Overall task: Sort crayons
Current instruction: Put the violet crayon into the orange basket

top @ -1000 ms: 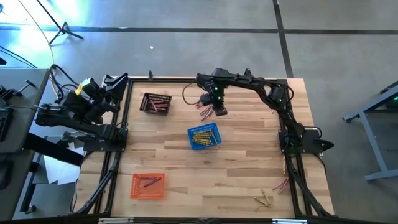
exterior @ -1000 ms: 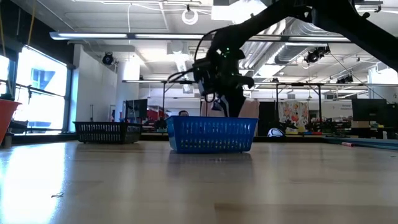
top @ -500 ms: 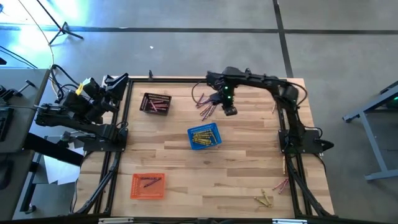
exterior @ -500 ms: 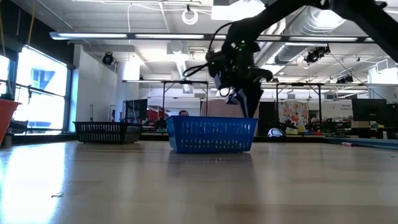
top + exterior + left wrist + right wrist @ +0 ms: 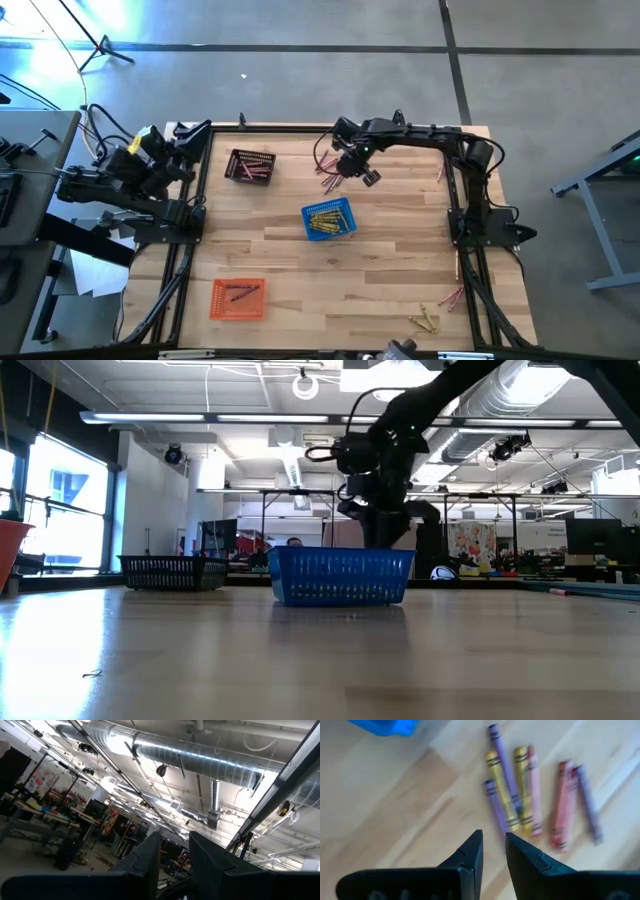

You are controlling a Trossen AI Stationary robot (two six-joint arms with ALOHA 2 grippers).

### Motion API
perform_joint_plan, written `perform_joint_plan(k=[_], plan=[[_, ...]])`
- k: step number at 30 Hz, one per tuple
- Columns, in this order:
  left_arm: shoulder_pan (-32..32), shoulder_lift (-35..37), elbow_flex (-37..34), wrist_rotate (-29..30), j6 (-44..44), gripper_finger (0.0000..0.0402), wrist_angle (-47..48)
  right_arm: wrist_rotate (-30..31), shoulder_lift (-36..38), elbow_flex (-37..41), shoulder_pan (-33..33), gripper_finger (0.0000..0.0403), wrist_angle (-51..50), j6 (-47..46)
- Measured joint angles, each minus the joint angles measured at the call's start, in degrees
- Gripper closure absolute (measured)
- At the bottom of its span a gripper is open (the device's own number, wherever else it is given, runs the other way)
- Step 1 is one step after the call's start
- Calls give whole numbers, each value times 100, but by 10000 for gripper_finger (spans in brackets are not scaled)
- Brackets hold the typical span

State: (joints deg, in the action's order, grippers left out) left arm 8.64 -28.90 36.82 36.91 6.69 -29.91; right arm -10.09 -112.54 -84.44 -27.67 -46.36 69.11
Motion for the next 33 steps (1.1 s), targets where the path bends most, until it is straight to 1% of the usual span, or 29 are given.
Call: perform_joint_plan(k=[4,7,20,27,33], plan=[[0,-109,0,-2,99,312,-2,-136,-70,0,-71,336,223,534],[0,-208,0,-2,226,312,-2,-241,-199,0,-131,336,197,637],[0,-335,0,-4,229,312,-13,-240,-698,0,-248,336,425,609],[0,-335,0,30,328,312,-17,-257,-747,-7,-257,336,651,543],[0,-335,0,44,328,312,-17,-253,-760,-2,-263,336,613,406]])
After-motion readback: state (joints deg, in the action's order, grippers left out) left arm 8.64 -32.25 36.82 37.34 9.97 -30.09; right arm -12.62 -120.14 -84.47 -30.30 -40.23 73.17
